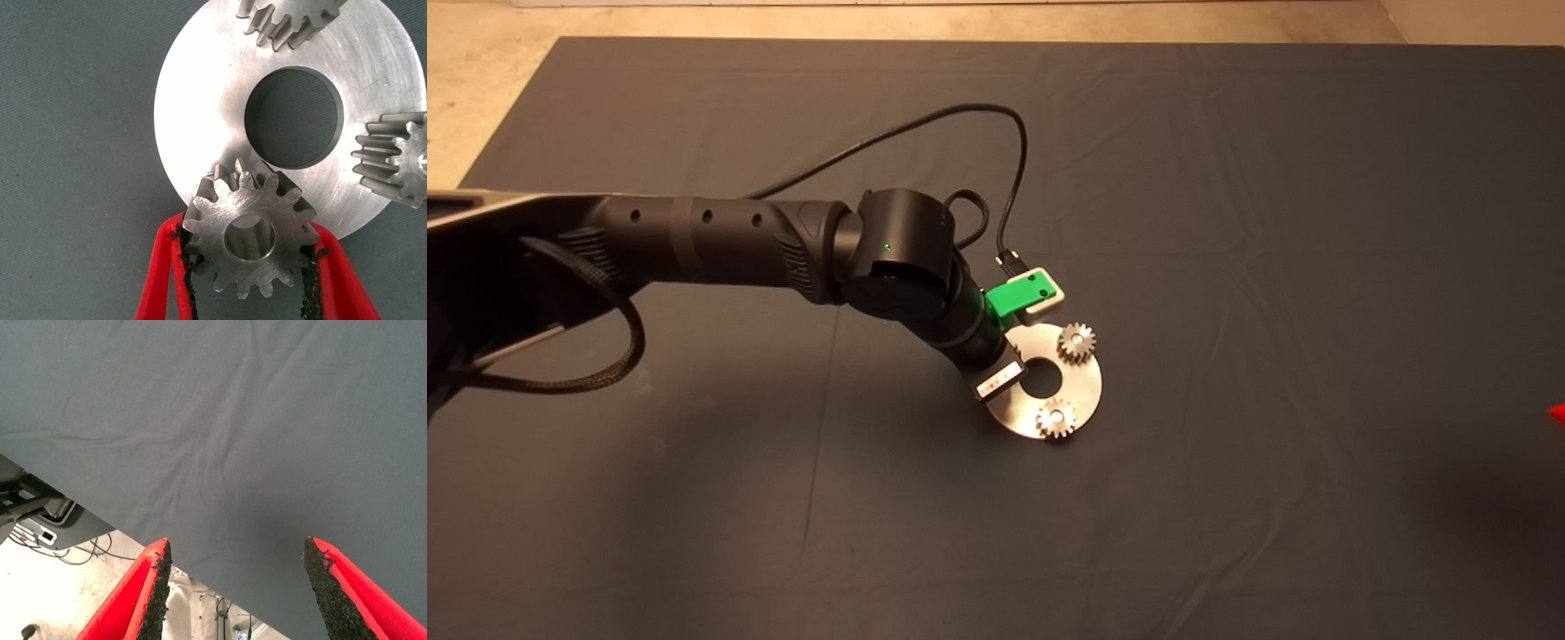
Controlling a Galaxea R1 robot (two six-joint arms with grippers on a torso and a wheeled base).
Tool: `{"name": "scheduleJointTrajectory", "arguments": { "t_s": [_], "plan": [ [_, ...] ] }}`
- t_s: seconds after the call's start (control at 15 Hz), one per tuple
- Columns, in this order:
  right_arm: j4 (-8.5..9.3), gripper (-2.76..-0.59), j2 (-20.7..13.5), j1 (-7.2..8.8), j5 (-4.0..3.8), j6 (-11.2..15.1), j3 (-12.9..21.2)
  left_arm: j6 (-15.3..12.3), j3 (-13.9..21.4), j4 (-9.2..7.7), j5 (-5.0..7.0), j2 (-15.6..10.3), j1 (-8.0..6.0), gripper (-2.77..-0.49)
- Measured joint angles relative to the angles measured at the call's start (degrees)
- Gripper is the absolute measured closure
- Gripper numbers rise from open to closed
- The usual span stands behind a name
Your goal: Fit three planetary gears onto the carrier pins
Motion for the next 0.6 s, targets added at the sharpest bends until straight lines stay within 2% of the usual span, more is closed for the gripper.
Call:
{"name": "scheduleJointTrajectory", "arguments": {
  "t_s": [0.6],
  "plan": [
    [0.00, -1.44, -0.1, -0.01, 0.00, 0.0, 0.0, 1.4, -0.5, 0.00, -0.24, -0.2, -0.02, -0.60]
  ]
}}
